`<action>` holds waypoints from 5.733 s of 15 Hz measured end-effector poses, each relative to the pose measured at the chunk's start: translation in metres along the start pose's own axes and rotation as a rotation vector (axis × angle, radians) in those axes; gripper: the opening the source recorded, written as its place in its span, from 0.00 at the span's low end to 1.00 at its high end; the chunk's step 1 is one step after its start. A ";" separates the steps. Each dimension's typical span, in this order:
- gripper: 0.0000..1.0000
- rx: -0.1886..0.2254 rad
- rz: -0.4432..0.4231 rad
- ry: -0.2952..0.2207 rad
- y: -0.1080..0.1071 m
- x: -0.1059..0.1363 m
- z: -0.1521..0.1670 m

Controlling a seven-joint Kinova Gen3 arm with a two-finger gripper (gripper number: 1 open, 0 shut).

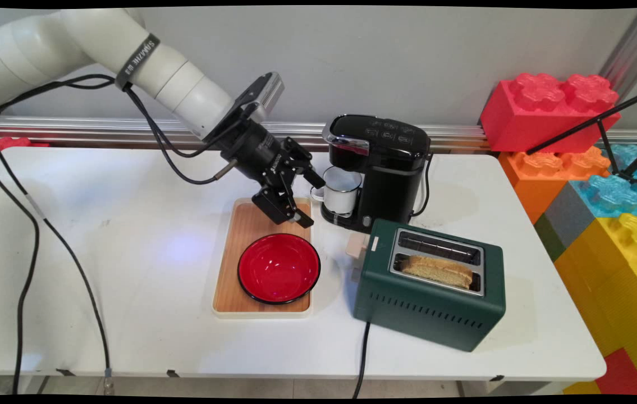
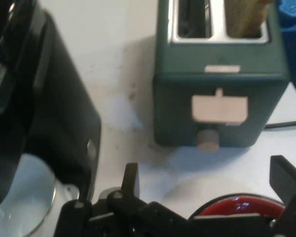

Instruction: Press the toaster switch

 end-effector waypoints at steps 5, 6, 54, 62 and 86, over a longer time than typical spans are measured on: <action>1.00 -0.048 0.047 0.030 0.003 0.012 0.002; 1.00 -0.053 0.051 0.032 0.003 0.012 0.003; 0.00 -0.093 -0.127 0.220 0.008 -0.042 0.088; 0.00 -0.084 -0.118 0.186 0.007 -0.043 0.097; 0.00 -0.087 -0.101 0.055 0.001 -0.018 0.103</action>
